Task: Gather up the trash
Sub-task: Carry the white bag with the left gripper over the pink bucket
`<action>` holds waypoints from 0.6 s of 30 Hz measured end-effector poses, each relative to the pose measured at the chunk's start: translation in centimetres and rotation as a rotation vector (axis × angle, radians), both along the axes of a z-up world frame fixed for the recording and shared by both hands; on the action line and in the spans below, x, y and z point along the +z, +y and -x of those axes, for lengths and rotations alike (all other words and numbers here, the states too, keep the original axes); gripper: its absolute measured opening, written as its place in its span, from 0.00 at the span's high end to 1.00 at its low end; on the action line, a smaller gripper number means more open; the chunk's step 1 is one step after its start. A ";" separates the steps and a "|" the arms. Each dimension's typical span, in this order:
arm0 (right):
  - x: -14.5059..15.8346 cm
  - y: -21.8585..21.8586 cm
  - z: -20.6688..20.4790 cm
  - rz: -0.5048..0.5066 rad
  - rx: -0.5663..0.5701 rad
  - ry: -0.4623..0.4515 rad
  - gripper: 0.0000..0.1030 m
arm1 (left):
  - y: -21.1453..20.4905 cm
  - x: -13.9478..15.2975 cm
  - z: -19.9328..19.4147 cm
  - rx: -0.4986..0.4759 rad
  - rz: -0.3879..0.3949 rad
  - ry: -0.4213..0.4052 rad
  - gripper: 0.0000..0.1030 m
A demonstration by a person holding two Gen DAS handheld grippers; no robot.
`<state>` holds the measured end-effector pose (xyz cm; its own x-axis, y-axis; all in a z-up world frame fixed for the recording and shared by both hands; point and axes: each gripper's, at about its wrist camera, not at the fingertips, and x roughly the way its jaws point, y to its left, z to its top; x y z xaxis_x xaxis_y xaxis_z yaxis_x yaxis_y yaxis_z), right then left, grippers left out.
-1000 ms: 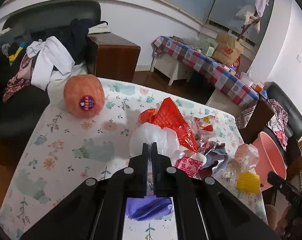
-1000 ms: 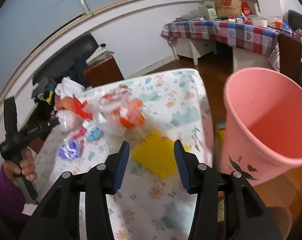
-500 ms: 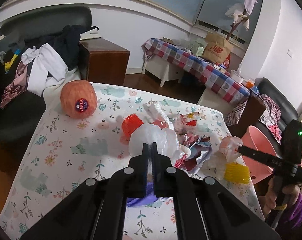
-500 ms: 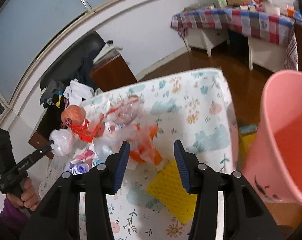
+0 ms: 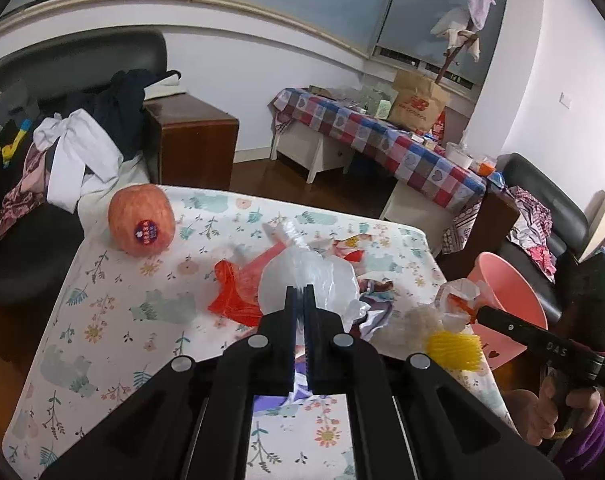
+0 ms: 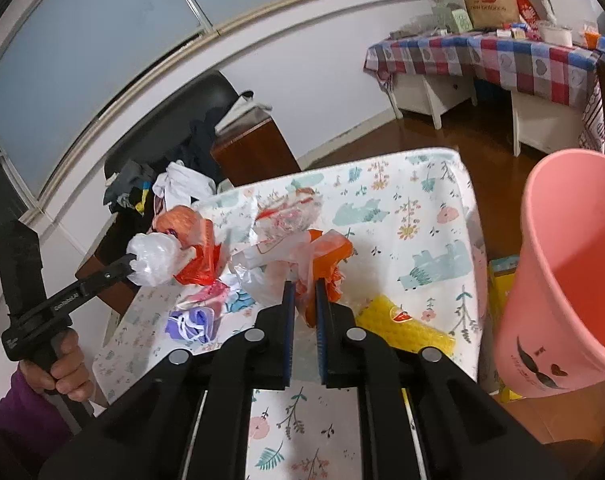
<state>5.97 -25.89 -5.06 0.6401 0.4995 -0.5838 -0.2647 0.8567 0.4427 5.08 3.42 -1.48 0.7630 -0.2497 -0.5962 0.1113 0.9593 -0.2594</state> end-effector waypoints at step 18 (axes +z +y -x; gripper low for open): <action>2.4 -7.5 3.3 -0.003 -0.221 -0.112 0.91 | -6.6 3.3 -0.4 -0.130 0.008 -0.072 0.98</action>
<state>2.70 -33.42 -2.62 0.7945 0.3416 -0.5020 -0.1181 0.8979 0.4241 5.50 -3.22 1.86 0.7646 -0.3541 -0.5385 0.2533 0.9334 -0.2542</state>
